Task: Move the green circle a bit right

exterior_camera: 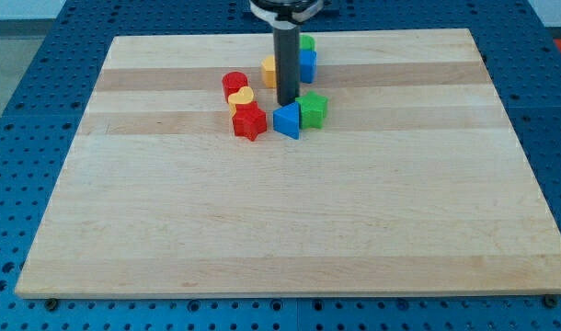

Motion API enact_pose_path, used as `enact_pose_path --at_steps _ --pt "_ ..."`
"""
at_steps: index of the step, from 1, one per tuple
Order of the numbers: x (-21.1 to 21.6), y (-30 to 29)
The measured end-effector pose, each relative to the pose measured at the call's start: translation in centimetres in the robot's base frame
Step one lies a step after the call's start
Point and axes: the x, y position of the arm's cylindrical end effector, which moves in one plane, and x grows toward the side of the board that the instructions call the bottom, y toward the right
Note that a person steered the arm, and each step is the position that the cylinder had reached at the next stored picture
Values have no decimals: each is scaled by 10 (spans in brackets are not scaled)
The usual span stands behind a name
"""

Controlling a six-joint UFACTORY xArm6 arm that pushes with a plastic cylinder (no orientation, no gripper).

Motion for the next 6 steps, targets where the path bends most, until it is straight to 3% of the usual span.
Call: enact_pose_path --at_steps 2,6 --pt "-36 61" --pt "-131 57"
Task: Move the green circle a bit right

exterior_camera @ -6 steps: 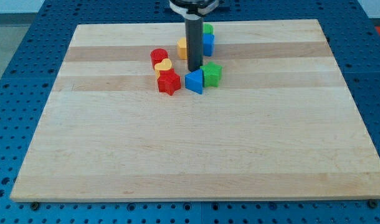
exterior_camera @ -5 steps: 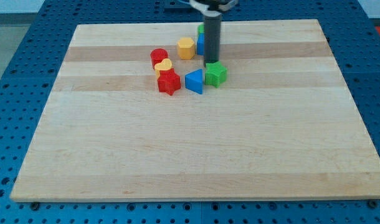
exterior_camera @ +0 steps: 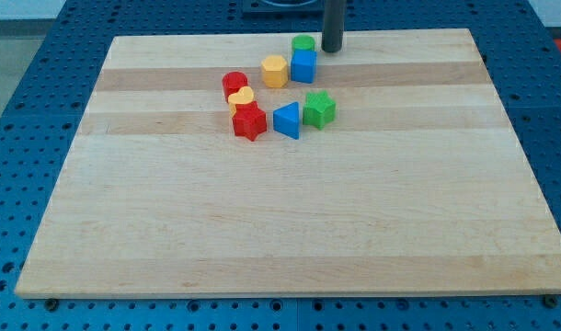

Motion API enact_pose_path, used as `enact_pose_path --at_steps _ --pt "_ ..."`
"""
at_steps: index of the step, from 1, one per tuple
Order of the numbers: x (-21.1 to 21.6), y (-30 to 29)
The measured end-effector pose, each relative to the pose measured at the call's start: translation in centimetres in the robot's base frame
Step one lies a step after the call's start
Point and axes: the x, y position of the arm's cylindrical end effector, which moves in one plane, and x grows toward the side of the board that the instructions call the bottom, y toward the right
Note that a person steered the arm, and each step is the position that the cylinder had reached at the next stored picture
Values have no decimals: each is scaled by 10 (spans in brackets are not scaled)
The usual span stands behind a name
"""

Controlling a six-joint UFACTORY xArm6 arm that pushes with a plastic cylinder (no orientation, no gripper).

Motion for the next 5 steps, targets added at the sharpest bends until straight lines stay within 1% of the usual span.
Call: enact_pose_path --at_steps 1,3,4,5 --pt "-22 -16" --pt "-11 -98" --pt "3 -106" --pt "18 -89"
